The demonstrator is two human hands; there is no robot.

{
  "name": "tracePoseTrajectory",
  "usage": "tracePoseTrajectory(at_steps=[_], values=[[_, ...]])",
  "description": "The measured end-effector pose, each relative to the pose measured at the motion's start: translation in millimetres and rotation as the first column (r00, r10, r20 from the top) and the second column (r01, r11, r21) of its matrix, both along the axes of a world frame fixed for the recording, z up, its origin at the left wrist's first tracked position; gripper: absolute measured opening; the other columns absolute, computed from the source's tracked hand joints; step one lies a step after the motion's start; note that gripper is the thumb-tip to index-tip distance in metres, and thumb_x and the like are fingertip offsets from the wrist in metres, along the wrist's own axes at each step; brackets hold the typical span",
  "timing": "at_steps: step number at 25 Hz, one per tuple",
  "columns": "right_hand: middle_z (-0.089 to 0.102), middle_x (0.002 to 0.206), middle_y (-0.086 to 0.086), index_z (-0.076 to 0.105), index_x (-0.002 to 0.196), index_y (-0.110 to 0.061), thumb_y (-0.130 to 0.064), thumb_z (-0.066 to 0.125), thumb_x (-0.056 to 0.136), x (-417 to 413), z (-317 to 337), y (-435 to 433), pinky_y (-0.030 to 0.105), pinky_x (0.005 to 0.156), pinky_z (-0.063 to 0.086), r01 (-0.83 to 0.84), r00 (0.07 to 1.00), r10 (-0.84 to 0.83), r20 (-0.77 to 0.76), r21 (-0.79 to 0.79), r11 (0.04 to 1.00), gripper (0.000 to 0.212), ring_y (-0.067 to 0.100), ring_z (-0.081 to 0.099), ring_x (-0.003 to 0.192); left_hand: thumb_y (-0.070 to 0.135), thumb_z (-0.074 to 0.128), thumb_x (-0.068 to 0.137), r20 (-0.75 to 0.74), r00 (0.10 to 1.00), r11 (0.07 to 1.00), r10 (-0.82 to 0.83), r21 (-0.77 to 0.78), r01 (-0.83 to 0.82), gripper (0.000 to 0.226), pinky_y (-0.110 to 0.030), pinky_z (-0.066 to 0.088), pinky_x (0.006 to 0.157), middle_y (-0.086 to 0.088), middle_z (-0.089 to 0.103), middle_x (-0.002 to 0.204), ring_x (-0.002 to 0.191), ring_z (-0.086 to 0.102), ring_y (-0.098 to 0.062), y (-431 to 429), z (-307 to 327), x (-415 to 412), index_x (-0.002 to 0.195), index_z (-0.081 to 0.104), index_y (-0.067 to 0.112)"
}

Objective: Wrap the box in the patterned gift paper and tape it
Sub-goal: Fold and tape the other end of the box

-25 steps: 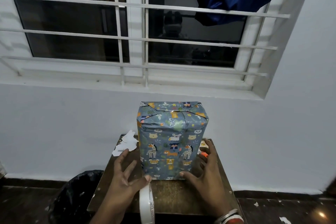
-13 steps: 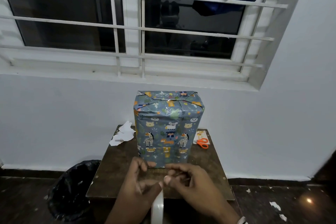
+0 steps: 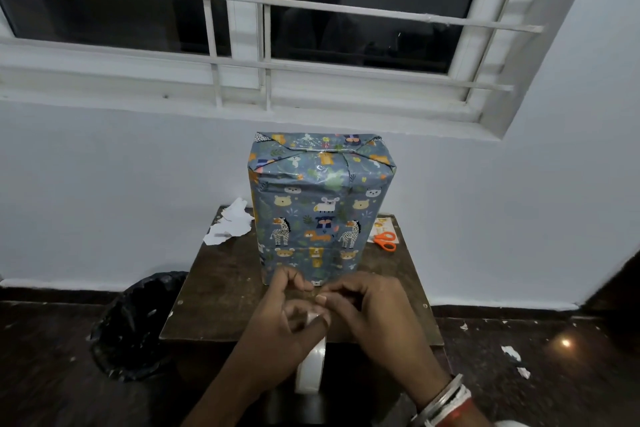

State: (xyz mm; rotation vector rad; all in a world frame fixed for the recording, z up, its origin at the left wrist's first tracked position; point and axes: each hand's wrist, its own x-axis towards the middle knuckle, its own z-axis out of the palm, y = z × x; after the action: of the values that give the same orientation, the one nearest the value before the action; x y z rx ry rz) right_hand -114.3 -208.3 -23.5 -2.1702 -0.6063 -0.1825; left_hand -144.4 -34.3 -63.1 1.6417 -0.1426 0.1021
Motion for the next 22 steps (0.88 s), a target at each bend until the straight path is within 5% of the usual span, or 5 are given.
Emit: tracePoseTrajectory(at_steps=[5,11,18,22], values=[[0.068,0.087,-0.019,0.072,0.092,-0.029,-0.023,0.071,0.094,3.9,-9.8,-2.3,0.012,0.072,0.046,0.045,0.99,-0.035,0.138,-0.071,0.996,0.006,-0.002,0.062,0.083,0.033,0.074,0.077,-0.025,1.0,0.993,0.018,0.115,-0.015,0.039,-0.054,0.055,0.077,-0.009,0.065,0.089,0.079,0.065,-0.041,-6.5,2.2,1.8,0.1,0.044,0.024],[0.07,0.085,-0.016,0.075,0.091,-0.024,-0.021,0.074,0.093,11.6,-7.8,-11.9,0.012,0.073,0.046,0.047,0.991,-0.045,0.123,-0.013,0.999,0.004,0.0,0.065,0.083,-0.011,0.067,0.089,-0.171,0.985,0.995,-0.015,-0.104,-0.003,0.05,-0.037,0.057,0.081,-0.007,0.075,0.11,0.09,0.075,-0.026,-17.1,4.9,1.5,0.119,0.045,0.022],[0.076,0.085,-0.018,0.082,0.094,-0.027,-0.027,0.085,0.083,12.7,-15.8,-13.6,0.011,0.073,0.054,0.153,0.986,-0.157,0.052,0.066,0.986,0.012,-0.007,0.069,0.08,-0.012,0.065,0.089,-0.302,0.953,0.956,-0.034,-0.288,-0.058,0.062,-0.044,0.056,0.094,-0.013,0.078,0.106,0.098,0.075,-0.03,-22.8,12.0,2.4,0.131,0.044,0.028],[0.07,0.068,-0.016,0.072,0.076,-0.029,-0.044,0.088,0.075,28.4,-15.0,-36.3,0.011,0.062,0.049,0.352,0.934,-0.352,-0.055,-0.012,0.936,0.022,-0.003,0.066,0.069,-0.011,0.068,0.086,-0.345,0.937,0.943,-0.052,-0.326,-0.067,0.064,-0.041,0.055,0.093,-0.012,0.078,0.109,0.103,0.074,-0.028,-20.8,13.1,4.0,0.133,0.047,0.025]])
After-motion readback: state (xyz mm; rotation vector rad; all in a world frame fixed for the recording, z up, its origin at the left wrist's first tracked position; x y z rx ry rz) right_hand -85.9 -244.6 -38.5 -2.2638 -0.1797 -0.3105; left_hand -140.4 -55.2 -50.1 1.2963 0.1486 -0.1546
